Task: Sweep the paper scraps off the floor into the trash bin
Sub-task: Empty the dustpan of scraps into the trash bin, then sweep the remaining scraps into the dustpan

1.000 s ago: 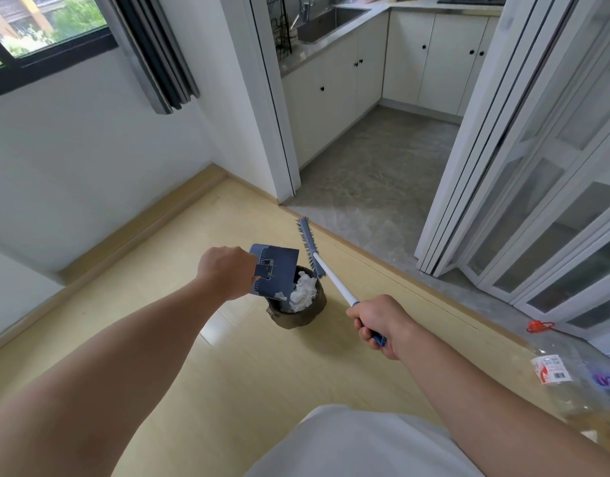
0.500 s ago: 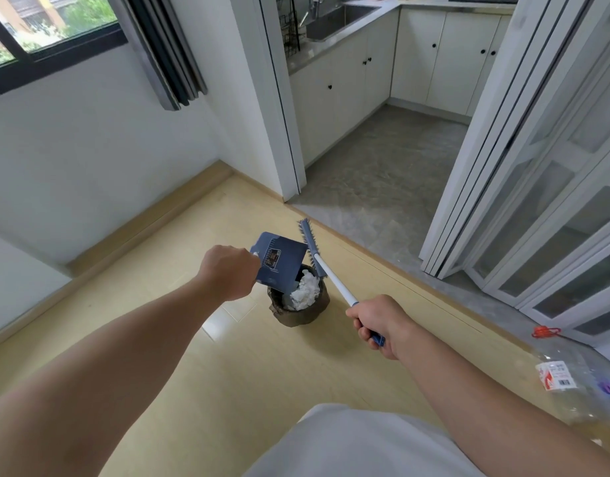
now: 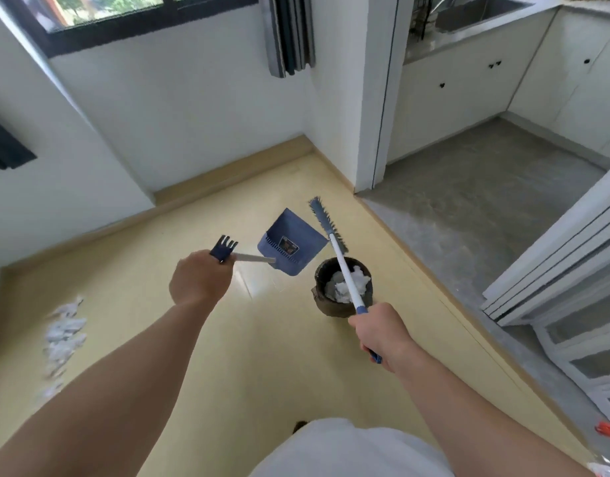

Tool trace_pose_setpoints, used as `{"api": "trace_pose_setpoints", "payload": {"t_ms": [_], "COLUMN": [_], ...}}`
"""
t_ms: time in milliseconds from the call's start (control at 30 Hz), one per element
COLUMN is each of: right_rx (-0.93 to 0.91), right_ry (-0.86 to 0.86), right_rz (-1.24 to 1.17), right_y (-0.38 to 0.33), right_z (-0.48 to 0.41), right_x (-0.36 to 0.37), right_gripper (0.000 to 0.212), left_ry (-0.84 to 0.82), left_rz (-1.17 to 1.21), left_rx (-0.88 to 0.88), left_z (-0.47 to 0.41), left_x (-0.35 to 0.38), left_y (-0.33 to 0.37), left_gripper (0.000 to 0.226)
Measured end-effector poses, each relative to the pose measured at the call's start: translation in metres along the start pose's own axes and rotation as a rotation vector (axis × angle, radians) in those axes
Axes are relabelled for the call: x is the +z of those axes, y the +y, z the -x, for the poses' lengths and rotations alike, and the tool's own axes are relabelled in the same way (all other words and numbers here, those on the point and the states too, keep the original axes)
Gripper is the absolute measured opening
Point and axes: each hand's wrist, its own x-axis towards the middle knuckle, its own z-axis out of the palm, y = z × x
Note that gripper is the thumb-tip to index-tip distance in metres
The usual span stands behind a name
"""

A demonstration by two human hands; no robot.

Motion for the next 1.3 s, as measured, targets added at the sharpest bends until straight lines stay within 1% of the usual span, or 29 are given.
{"api": "trace_pose_setpoints", "payload": {"t_ms": [67, 200, 333, 400, 500, 600, 733, 933, 1000, 1100, 1200, 1300], "right_rx": [-0.001, -0.062, -0.078, -0.090, -0.059, 0.002, -0.010, -0.012, -0.019, -0.031, 0.011, 0.016], "right_ry": [-0.061, -0.171, -0.241, -0.286, -0.340, -0.397, -0.461, -0.513, -0.521, -0.567, -0.574, -0.600], "right_rz": [0.023, 0.128, 0.230, 0.282, 0.354, 0.398, 0.476, 0.599, 0.630, 0.680, 0.679, 0.656], "right_y": [-0.006, -0.017, -0.021, -0.026, -0.029, -0.027, -0.031, -0.044, -0.053, -0.071, -0.088, -0.111], "right_z": [-0.002, 0.003, 0.017, 0.024, 0.033, 0.048, 0.069, 0.089, 0.091, 0.096, 0.096, 0.093], "right_x": [0.022, 0.081, 0.148, 0.176, 0.220, 0.287, 0.361, 0.441, 0.466, 0.521, 0.583, 0.653], "right_gripper": [0.017, 0.008, 0.020, 0.020, 0.018, 0.017, 0.020, 0.021, 0.015, 0.005, 0.006, 0.008], "left_ry": [0.012, 0.038, 0.070, 0.063, 0.061, 0.078, 0.089, 0.097, 0.099, 0.100, 0.089, 0.087], "left_rz": [0.077, 0.195, 0.238, 0.227, 0.232, 0.275, 0.293, 0.308, 0.315, 0.310, 0.299, 0.288], "left_rx": [-0.118, -0.369, -0.585, -0.662, -0.757, -0.875, -0.980, -1.087, -1.115, -1.162, -1.205, -1.224], "left_z": [0.010, 0.032, 0.050, 0.061, 0.076, 0.088, 0.095, 0.093, 0.086, 0.063, 0.031, -0.003], "left_x": [-0.002, -0.016, -0.031, -0.037, -0.045, -0.057, -0.076, -0.093, -0.096, -0.103, -0.112, -0.120], "left_y": [-0.040, -0.111, -0.188, -0.225, -0.277, -0.340, -0.409, -0.495, -0.517, -0.562, -0.608, -0.653], "left_gripper": [0.046, 0.043, 0.041, 0.040, 0.035, 0.033, 0.031, 0.028, 0.028, 0.027, 0.027, 0.031]}}
